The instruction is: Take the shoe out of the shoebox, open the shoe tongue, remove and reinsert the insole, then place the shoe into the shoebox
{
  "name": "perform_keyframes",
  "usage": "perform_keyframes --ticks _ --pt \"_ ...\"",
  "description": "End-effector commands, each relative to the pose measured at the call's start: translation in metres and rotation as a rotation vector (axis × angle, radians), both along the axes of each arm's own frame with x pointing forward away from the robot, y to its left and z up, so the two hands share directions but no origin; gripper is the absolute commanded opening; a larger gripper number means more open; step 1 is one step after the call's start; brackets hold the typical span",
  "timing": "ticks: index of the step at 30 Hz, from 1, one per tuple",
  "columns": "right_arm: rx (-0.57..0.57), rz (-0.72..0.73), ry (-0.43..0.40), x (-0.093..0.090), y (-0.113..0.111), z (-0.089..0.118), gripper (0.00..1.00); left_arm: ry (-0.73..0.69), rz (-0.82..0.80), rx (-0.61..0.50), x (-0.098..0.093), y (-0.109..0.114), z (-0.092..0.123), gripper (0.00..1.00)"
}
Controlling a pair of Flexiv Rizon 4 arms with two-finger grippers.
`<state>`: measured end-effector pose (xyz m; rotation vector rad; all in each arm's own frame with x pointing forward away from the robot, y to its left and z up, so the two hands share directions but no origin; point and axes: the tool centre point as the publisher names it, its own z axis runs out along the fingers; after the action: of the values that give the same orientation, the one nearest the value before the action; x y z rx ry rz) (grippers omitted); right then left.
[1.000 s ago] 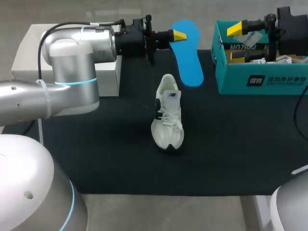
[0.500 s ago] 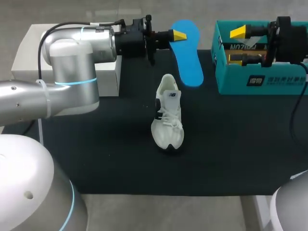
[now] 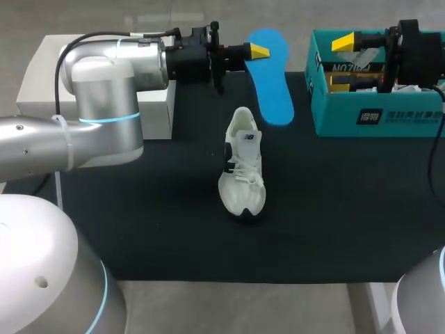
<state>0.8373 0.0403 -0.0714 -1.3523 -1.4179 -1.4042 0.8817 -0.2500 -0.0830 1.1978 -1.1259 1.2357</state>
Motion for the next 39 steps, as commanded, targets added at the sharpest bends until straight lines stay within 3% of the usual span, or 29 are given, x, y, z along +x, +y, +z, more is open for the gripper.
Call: perform_keyframes --ticks 1,6,10,13,17,19,21,35,39 --pt "-0.002 -0.001 0.001 0.001 0.002 0.0 1.0 -0.088 0.017 -0.029 0.003 -0.001 0.002 0.0" --pt "-0.002 -0.001 0.001 0.001 0.002 0.0 1.0 -0.575 0.071 0.009 0.003 -0.002 0.006 0.0" --pt "-0.002 -0.001 0.001 0.001 0.002 0.0 1.0 -0.861 0.084 0.048 0.0 -0.001 0.005 0.0" --pt "-0.002 -0.001 0.001 0.001 0.002 0.0 1.0 -1.039 0.113 -0.007 -0.001 0.002 0.009 0.0" --pt "-0.002 -0.001 0.001 0.001 0.002 0.0 1.0 -1.227 0.126 -0.168 -0.007 0.007 0.025 0.0" --pt "-0.002 -0.001 0.001 0.001 0.002 0.0 1.0 -1.255 0.12 -0.193 -0.009 0.007 0.032 0.0" --pt "-0.002 -0.001 0.001 0.001 0.002 0.0 1.0 -1.105 0.068 -0.174 -0.008 0.006 0.034 0.0" --pt "-0.002 -0.001 0.001 0.001 0.002 0.0 1.0 -1.105 0.068 -0.174 -0.008 0.006 0.034 0.0" --pt "-0.002 -0.001 0.001 0.001 0.002 0.0 1.0 -1.492 -0.016 -0.202 -0.011 0.006 0.03 0.0"
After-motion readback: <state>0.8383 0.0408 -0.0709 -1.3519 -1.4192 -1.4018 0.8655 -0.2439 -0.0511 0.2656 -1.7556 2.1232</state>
